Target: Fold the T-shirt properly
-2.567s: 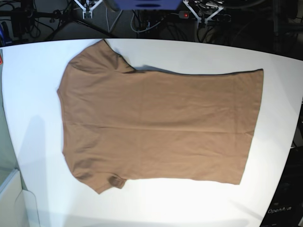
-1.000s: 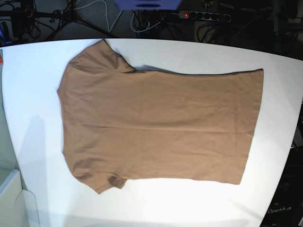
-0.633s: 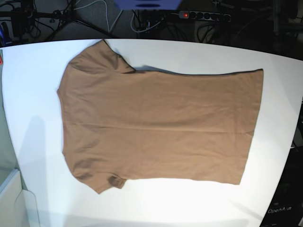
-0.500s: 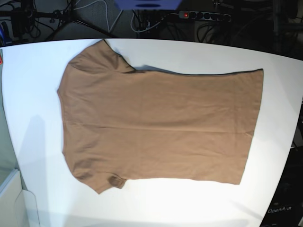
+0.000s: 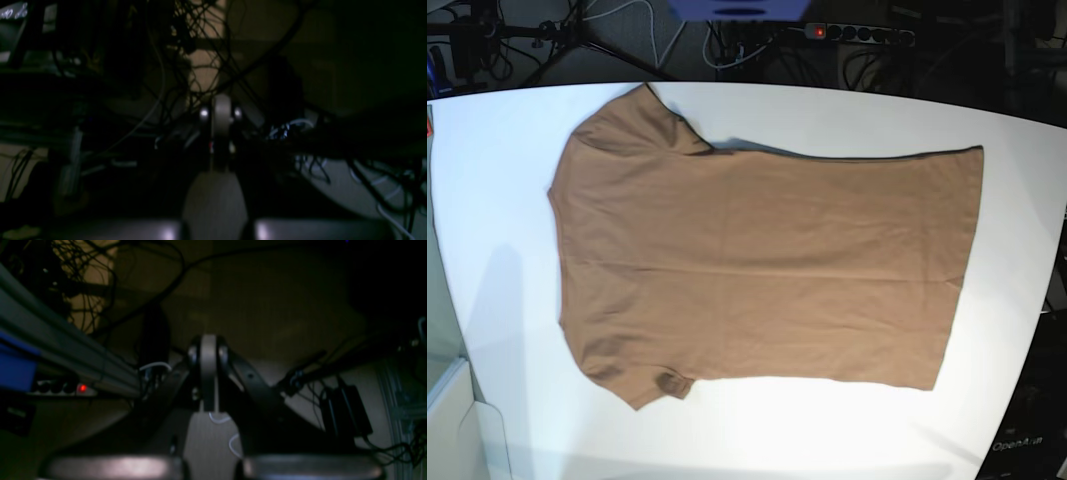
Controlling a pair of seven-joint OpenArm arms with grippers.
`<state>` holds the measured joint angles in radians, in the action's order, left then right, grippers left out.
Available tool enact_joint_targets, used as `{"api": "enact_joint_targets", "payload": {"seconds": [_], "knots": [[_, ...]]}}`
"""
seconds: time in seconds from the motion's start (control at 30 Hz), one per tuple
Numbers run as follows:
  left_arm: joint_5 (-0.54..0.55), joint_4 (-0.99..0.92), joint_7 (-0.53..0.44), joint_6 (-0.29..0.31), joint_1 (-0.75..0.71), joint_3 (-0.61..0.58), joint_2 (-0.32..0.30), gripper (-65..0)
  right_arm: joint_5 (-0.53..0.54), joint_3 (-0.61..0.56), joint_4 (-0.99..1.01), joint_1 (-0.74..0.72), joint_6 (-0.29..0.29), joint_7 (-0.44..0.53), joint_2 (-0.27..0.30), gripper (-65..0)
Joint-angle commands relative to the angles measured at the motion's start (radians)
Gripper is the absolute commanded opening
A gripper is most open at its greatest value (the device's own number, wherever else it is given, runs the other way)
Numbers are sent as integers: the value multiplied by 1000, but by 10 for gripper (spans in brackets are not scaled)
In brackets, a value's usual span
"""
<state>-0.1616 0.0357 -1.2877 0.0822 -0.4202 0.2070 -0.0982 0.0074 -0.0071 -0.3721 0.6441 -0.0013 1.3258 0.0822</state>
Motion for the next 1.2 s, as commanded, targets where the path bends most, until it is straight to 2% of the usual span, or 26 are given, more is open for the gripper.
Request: {"api": "enact_joint_targets", "payload": {"seconds": [0.0, 0.37, 0.57, 0.63, 0.73, 0.83, 1.0, 1.17], "knots": [[4, 39, -34, 0, -39, -1, -5, -640, -2, 0, -11, 27, -1, 33, 4, -643], [9, 485, -31, -8, -233, 1, 4, -639, -4, 0, -264, 136, 1, 33, 4, -641], [115, 764, -28, -3, -352, 1, 28, -638, -4, 0, -399, 210, 1, 33, 4, -641], [136, 852, 6, -2, -388, 1, 28, -611, -4, 0, -440, 231, 2, 33, 4, -641], [175, 982, 82, 0, -435, -1, 21, -523, -4, 0, -488, 253, 2, 31, 4, -641], [208, 1071, 158, 0, -460, -1, 19, -479, -5, 0, -515, 260, 2, 31, 4, -640], [218, 1166, 244, 1, -469, -1, 18, -480, -5, -1, -523, 254, 4, 31, 4, -576], [218, 1279, 352, 1, -487, -1, 18, -480, -5, -1, -574, 244, 4, 31, 8, -563]]}}
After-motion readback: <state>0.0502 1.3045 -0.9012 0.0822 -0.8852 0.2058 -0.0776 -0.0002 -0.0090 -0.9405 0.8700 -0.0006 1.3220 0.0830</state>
